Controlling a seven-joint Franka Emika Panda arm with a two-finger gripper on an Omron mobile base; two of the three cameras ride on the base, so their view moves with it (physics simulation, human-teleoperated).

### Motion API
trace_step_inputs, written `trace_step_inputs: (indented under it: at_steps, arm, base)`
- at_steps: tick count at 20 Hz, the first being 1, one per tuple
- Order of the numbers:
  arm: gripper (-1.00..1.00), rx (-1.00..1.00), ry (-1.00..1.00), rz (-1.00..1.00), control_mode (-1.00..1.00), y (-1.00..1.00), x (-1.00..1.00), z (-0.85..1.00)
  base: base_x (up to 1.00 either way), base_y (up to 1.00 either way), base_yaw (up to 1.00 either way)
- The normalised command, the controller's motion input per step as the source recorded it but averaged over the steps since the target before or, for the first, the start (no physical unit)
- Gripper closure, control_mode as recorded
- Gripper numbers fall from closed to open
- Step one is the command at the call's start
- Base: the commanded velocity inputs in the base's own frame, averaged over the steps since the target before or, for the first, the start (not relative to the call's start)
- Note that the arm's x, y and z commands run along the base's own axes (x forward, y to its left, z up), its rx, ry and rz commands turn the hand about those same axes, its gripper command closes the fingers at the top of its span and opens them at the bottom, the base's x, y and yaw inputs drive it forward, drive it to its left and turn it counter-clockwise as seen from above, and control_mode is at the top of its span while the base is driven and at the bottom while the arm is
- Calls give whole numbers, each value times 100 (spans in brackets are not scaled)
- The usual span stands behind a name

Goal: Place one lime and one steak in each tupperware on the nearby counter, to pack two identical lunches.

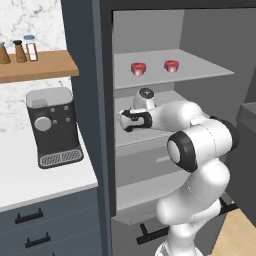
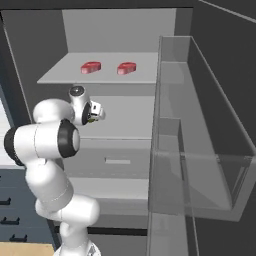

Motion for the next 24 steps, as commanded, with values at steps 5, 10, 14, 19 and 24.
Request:
trace_step_inputs:
  at_steps: [5, 10, 14, 19, 24]
  arm:
    - [100, 0, 1, 0, -100, 7, 24, -22]
    - [100, 0, 2, 0, -100, 9, 17, -32]
    - [100, 0, -1, 0, -100, 0, -4, 0]
    - [100, 0, -15, 0, -100, -10, -91, 0]
    - [100, 3, -24, 0, -100, -39, -100, 30]
  base:
    - [0, 0, 0]
    - [0, 0, 0]
    - [0, 0, 0]
    - [0, 0, 0]
    - [0, 0, 0]
